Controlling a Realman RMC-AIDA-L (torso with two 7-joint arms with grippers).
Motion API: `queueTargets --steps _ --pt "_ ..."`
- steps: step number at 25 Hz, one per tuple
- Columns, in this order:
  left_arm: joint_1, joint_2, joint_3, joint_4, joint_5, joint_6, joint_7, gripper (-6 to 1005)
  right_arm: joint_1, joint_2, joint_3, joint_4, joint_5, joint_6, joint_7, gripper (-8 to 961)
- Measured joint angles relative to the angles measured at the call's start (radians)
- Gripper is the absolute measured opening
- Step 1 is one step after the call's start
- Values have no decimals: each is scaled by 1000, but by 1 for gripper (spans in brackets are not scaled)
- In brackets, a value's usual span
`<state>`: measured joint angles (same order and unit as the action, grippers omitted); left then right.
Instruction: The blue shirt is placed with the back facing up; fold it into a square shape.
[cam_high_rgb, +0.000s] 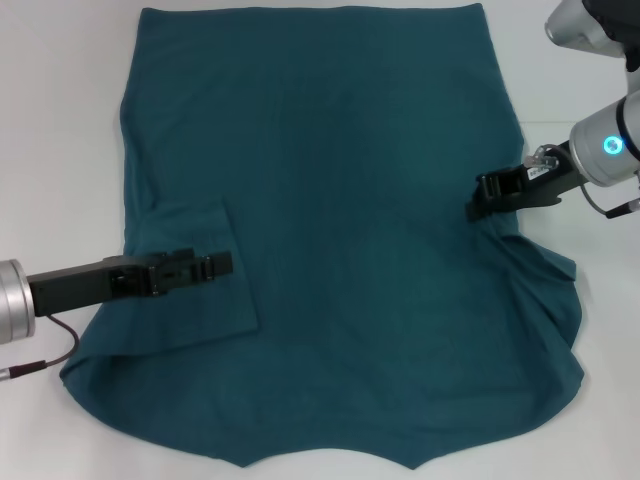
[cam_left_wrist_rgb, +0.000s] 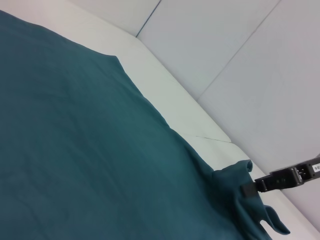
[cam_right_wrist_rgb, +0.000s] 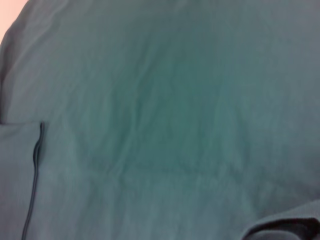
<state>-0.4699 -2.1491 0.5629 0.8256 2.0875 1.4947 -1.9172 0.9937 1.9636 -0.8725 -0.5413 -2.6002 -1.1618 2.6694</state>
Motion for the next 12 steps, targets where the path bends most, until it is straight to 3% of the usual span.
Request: queueTargets --steps 6,11,12 --pt "2 0 0 0 0 -2 0 860 0 -7 5 0 14 -7 -5 64" --pt "5 0 0 0 0 -10 0 859 -15 -8 17 12 135 -1 -33 67" --pt "5 0 0 0 0 -11 0 859 -20 -9 18 16 171 0 -49 167"
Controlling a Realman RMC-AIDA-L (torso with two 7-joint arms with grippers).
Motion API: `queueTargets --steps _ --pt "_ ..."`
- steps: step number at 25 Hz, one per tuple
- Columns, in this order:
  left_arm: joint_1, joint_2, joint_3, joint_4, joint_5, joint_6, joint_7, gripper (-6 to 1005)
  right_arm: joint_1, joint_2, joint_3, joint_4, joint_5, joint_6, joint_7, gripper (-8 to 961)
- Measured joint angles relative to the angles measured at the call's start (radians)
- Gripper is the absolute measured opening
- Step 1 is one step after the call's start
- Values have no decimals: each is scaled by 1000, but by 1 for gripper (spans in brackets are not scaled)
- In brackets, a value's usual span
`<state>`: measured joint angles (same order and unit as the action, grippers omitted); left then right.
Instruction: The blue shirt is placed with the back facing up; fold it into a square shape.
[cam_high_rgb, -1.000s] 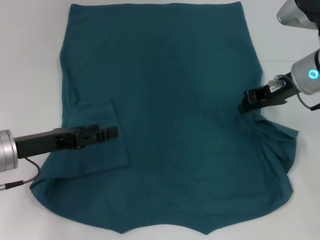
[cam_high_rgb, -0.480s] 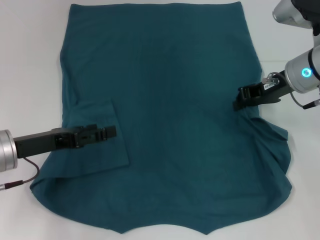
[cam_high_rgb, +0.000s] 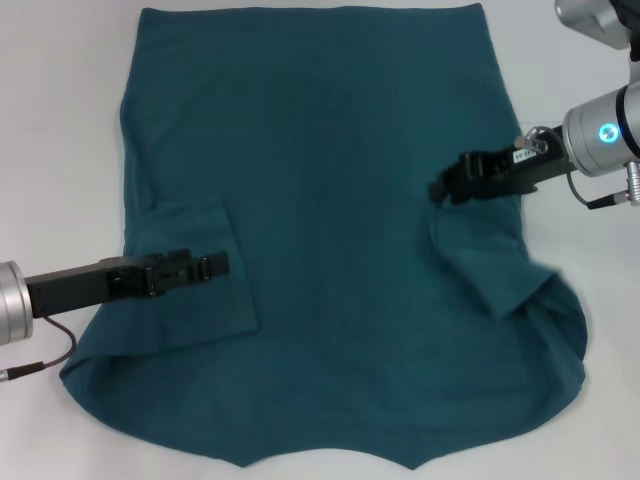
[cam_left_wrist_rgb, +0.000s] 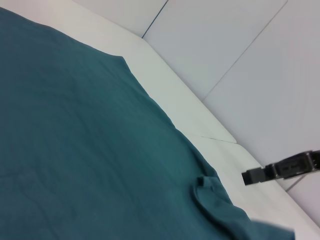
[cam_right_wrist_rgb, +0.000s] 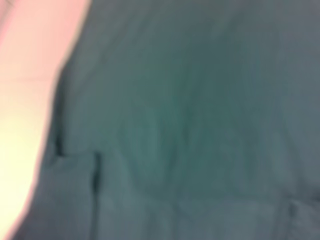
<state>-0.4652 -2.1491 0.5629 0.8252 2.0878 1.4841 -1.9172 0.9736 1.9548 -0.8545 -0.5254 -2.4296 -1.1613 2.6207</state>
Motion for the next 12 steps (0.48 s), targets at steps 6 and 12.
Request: queueTargets --steps 6,12 --pt "2 0 -3 0 0 0 -1 859 -20 -22 -12 -13 48 -45 -45 474" --pt "6 5 -6 0 0 0 -6 860 -68 -70 -5 -111 -58 -215 -65 575"
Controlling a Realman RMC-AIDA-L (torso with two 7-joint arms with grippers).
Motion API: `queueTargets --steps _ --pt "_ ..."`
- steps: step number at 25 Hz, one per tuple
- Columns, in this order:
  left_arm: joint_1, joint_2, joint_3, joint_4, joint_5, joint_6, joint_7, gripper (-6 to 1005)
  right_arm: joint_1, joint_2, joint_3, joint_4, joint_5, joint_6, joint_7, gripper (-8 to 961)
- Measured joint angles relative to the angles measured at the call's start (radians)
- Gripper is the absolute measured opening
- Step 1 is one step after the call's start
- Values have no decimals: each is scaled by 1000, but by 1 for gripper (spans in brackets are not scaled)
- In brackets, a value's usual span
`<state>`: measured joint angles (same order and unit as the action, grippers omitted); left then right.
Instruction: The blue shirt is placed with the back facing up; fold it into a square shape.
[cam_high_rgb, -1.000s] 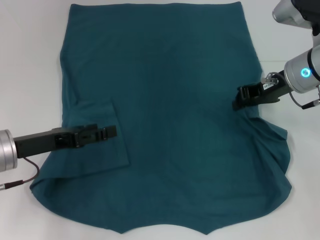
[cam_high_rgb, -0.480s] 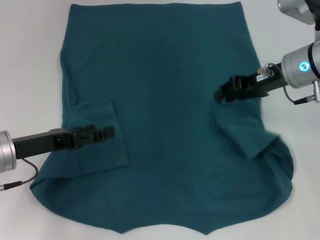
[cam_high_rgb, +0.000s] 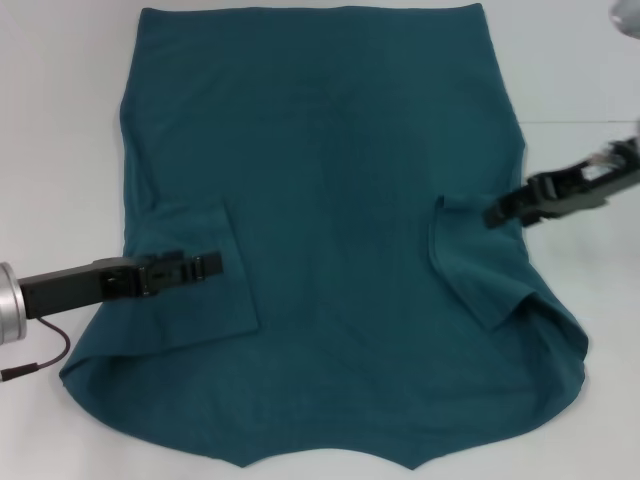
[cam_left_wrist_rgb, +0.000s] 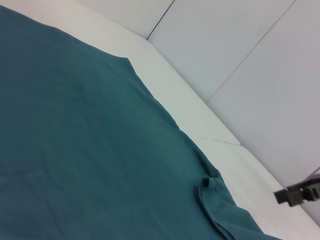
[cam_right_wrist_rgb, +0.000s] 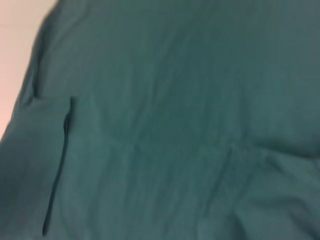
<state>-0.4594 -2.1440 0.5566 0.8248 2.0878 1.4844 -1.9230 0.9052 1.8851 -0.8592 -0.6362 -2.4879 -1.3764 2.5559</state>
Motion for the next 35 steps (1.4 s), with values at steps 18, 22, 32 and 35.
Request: queueTargets --steps 18,22,32,35 --pt "52 93 -140 50 169 140 -635 860 -189 -14 185 -29 211 -167 -153 648" --pt "65 94 -182 48 217 142 -655 860 -190 -13 185 -35 213 -168 -155 647" --pt "117 84 -242 46 273 136 -678 860 -189 -13 186 -37 214 -165 -156 647" --pt "117 83 -245 36 273 112 -680 859 -189 -14 186 -37 215 -161 -162 648"
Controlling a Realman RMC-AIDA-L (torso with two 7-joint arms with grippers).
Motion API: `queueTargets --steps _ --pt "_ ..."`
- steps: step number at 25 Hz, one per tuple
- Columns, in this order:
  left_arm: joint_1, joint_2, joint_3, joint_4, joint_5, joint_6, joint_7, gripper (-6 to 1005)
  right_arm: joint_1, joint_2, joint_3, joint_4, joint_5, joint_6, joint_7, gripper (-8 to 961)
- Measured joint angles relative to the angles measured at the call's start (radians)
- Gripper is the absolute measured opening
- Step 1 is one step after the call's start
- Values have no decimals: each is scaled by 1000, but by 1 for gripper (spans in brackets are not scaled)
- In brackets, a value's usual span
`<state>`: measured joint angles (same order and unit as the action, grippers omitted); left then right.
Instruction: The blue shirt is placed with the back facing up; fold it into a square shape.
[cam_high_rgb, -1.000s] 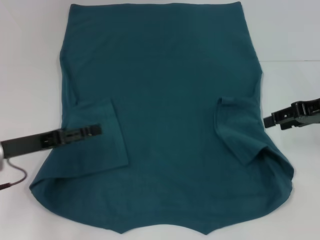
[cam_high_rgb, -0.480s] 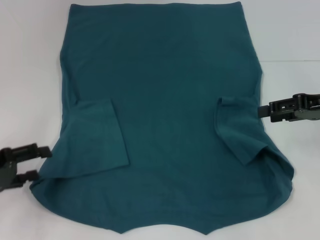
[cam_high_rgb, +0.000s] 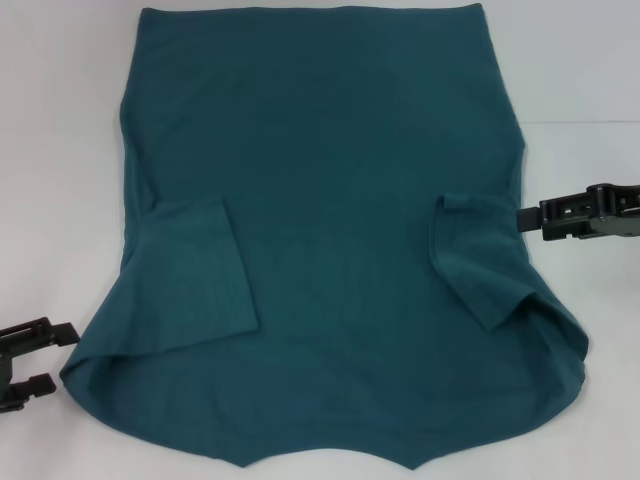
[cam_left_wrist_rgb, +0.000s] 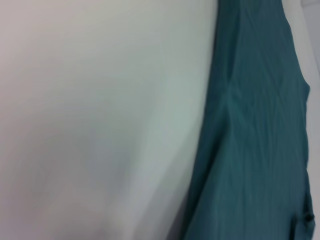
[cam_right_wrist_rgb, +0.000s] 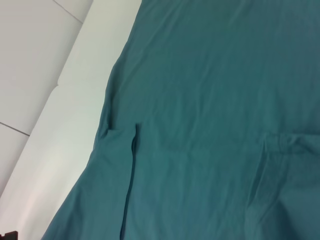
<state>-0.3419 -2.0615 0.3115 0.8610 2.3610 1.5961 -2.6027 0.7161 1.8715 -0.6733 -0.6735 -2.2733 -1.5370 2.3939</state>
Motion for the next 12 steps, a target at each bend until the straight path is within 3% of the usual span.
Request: queueTargets --steps 12 --pt "-33 -1 8 -76 25 -100 5 860 -1 1 0 0 0 0 -6 647"
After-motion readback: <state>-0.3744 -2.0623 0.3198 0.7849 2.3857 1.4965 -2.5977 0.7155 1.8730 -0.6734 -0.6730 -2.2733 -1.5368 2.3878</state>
